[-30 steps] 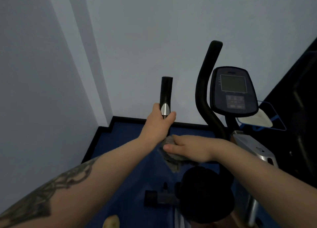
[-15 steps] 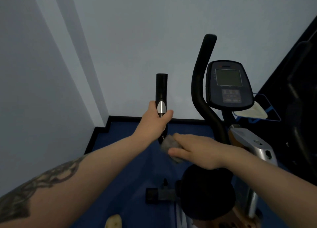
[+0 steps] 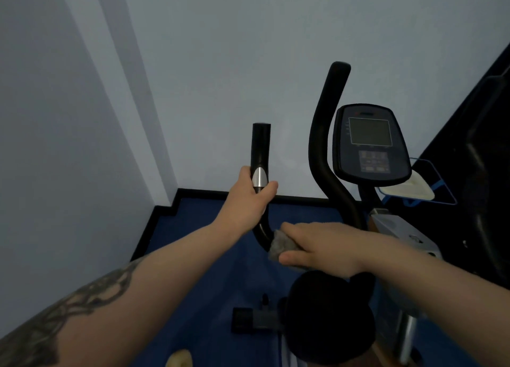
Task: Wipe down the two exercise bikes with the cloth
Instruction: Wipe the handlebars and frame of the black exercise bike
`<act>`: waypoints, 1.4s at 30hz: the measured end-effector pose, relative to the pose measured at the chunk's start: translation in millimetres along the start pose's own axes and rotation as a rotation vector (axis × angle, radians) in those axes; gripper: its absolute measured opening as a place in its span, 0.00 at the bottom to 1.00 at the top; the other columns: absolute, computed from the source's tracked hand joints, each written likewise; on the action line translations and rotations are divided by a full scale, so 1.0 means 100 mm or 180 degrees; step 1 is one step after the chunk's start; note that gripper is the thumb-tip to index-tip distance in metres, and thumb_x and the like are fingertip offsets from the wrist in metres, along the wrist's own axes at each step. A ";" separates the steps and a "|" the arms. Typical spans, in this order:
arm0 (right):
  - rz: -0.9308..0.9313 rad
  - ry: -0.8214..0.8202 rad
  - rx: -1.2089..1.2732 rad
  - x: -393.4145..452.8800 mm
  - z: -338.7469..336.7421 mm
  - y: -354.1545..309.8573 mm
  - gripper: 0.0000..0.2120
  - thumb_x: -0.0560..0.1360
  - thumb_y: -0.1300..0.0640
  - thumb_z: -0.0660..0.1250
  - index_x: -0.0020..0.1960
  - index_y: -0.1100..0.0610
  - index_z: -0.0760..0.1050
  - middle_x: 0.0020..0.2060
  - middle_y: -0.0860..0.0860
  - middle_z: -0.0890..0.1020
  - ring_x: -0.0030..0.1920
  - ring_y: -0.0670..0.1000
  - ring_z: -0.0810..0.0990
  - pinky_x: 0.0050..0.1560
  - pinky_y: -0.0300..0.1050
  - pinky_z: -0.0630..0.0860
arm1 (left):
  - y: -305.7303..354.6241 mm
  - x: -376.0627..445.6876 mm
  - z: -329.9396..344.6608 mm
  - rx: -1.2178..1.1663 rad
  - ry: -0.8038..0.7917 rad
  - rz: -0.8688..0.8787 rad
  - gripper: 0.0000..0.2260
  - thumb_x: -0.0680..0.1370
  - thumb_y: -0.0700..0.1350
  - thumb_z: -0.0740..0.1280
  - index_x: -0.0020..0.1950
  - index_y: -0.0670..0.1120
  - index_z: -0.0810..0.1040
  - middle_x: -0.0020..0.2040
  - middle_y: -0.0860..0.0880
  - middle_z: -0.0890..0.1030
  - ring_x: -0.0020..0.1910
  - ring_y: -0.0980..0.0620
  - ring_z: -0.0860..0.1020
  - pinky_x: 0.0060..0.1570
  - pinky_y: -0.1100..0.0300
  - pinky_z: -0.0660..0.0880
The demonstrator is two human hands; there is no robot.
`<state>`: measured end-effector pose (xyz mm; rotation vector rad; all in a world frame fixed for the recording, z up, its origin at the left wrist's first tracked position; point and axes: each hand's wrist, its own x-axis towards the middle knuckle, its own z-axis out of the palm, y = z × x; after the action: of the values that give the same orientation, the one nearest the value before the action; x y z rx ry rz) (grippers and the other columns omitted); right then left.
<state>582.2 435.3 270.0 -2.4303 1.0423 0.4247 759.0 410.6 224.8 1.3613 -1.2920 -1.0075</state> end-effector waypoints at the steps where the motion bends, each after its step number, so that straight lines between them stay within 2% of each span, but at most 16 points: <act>1: 0.0013 0.0030 0.0032 0.08 0.00 -0.04 0.15 0.78 0.34 0.53 0.46 0.45 0.61 0.40 0.43 0.71 0.41 0.45 0.72 0.43 0.47 0.67 | 0.00 0.00 0.00 -0.0018 0.0014 0.0002 0.08 0.78 0.51 0.68 0.49 0.52 0.70 0.35 0.54 0.73 0.26 0.65 0.71 0.26 0.70 0.69; 4: 0.0068 0.0312 0.0507 0.25 0.08 -0.17 0.20 0.78 0.33 0.49 0.49 0.49 0.65 0.41 0.45 0.74 0.41 0.44 0.73 0.44 0.47 0.68 | 0.01 0.00 0.00 -0.0018 0.0048 0.0019 0.07 0.78 0.51 0.68 0.49 0.52 0.70 0.35 0.54 0.73 0.27 0.65 0.71 0.27 0.71 0.69; 6: 0.0103 0.0445 0.0549 0.20 0.11 -0.13 0.21 0.78 0.32 0.49 0.50 0.48 0.66 0.43 0.46 0.77 0.43 0.45 0.75 0.45 0.47 0.71 | 0.04 -0.01 0.01 0.0008 0.0030 0.0009 0.08 0.78 0.52 0.68 0.48 0.53 0.70 0.36 0.54 0.73 0.27 0.66 0.71 0.28 0.71 0.68; 10: 0.0027 0.0166 0.0678 0.03 0.06 0.01 0.15 0.78 0.34 0.56 0.46 0.45 0.65 0.41 0.44 0.75 0.41 0.44 0.75 0.41 0.44 0.69 | 0.04 -0.05 0.02 -0.0151 0.0000 -0.0080 0.10 0.78 0.51 0.68 0.51 0.48 0.71 0.35 0.53 0.73 0.26 0.63 0.71 0.26 0.69 0.69; 15: 0.0232 0.0375 0.0843 0.24 0.09 -0.20 0.17 0.78 0.33 0.50 0.42 0.44 0.62 0.40 0.43 0.73 0.40 0.42 0.73 0.42 0.42 0.68 | 0.04 -0.03 0.01 -0.0148 -0.0024 -0.0013 0.10 0.78 0.50 0.69 0.50 0.47 0.71 0.37 0.52 0.74 0.28 0.64 0.71 0.28 0.70 0.70; 18: 0.0207 0.0505 0.0716 0.10 0.12 -0.13 0.14 0.78 0.34 0.54 0.42 0.43 0.62 0.40 0.43 0.73 0.40 0.42 0.72 0.39 0.43 0.67 | 0.03 -0.03 0.00 -0.0245 -0.0131 -0.0090 0.10 0.77 0.50 0.69 0.50 0.47 0.70 0.36 0.52 0.74 0.28 0.64 0.72 0.29 0.69 0.71; 21: 0.0180 0.0289 0.0583 -0.07 0.07 -0.05 0.13 0.77 0.35 0.58 0.44 0.43 0.64 0.41 0.43 0.72 0.42 0.42 0.71 0.43 0.45 0.68 | 0.01 -0.02 -0.01 -0.0346 -0.0228 -0.0139 0.10 0.76 0.47 0.71 0.49 0.48 0.69 0.35 0.53 0.73 0.28 0.63 0.71 0.28 0.69 0.71; 24: 0.0337 0.0241 0.0495 0.10 0.04 -0.21 0.16 0.78 0.33 0.55 0.41 0.45 0.62 0.38 0.44 0.72 0.38 0.43 0.71 0.39 0.44 0.66 | -0.01 0.01 -0.02 -0.0379 -0.0307 -0.0174 0.11 0.75 0.43 0.71 0.48 0.47 0.69 0.36 0.52 0.73 0.27 0.64 0.71 0.28 0.68 0.71; 26: 0.0439 0.0378 0.0558 0.19 0.09 -0.29 0.18 0.77 0.32 0.53 0.41 0.46 0.61 0.37 0.45 0.72 0.37 0.44 0.71 0.39 0.46 0.68 | -0.04 0.04 -0.03 -0.0451 -0.0416 -0.0193 0.11 0.74 0.41 0.71 0.49 0.46 0.70 0.37 0.51 0.73 0.28 0.64 0.71 0.28 0.69 0.71; 28: 0.0441 0.0564 0.0578 0.11 0.12 -0.25 0.17 0.77 0.33 0.54 0.42 0.45 0.63 0.39 0.44 0.73 0.40 0.44 0.72 0.43 0.47 0.69 | -0.06 0.05 -0.04 -0.0514 -0.0526 -0.0206 0.11 0.74 0.40 0.72 0.51 0.46 0.71 0.37 0.51 0.73 0.29 0.64 0.72 0.29 0.70 0.72; 31: 0.0379 0.0605 0.0571 -0.10 0.12 -0.13 0.13 0.77 0.34 0.58 0.44 0.43 0.63 0.40 0.41 0.72 0.43 0.41 0.69 0.42 0.42 0.63 | -0.07 0.04 -0.02 -0.0698 -0.0529 -0.0104 0.11 0.74 0.38 0.71 0.50 0.46 0.71 0.34 0.53 0.73 0.28 0.64 0.72 0.29 0.71 0.71; 33: 0.0400 0.0658 0.0528 -0.08 0.13 -0.14 0.13 0.76 0.33 0.56 0.42 0.41 0.62 0.39 0.41 0.72 0.43 0.41 0.69 0.42 0.42 0.62 | -0.07 0.03 0.00 -0.0781 -0.0463 -0.0030 0.11 0.74 0.37 0.71 0.48 0.46 0.71 0.33 0.54 0.72 0.27 0.65 0.72 0.29 0.71 0.71; 37: 0.0542 0.0683 0.0685 0.19 0.14 -0.28 0.16 0.76 0.30 0.51 0.40 0.41 0.60 0.38 0.44 0.74 0.38 0.42 0.72 0.39 0.43 0.67 | -0.05 0.04 0.00 -0.0736 -0.0428 0.0017 0.10 0.74 0.36 0.70 0.48 0.46 0.70 0.35 0.52 0.72 0.28 0.65 0.73 0.29 0.71 0.70; 42: 0.0388 0.0475 0.0731 -0.05 0.10 -0.13 0.14 0.77 0.34 0.56 0.45 0.45 0.65 0.40 0.43 0.74 0.42 0.43 0.71 0.46 0.47 0.68 | -0.07 0.04 -0.02 -0.0593 -0.0475 -0.0063 0.10 0.74 0.39 0.71 0.49 0.46 0.71 0.36 0.51 0.72 0.29 0.62 0.71 0.30 0.69 0.71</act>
<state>587.2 451.2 267.1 -2.2283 1.2346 0.1538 762.7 406.7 218.2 1.1770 -1.2609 -1.2307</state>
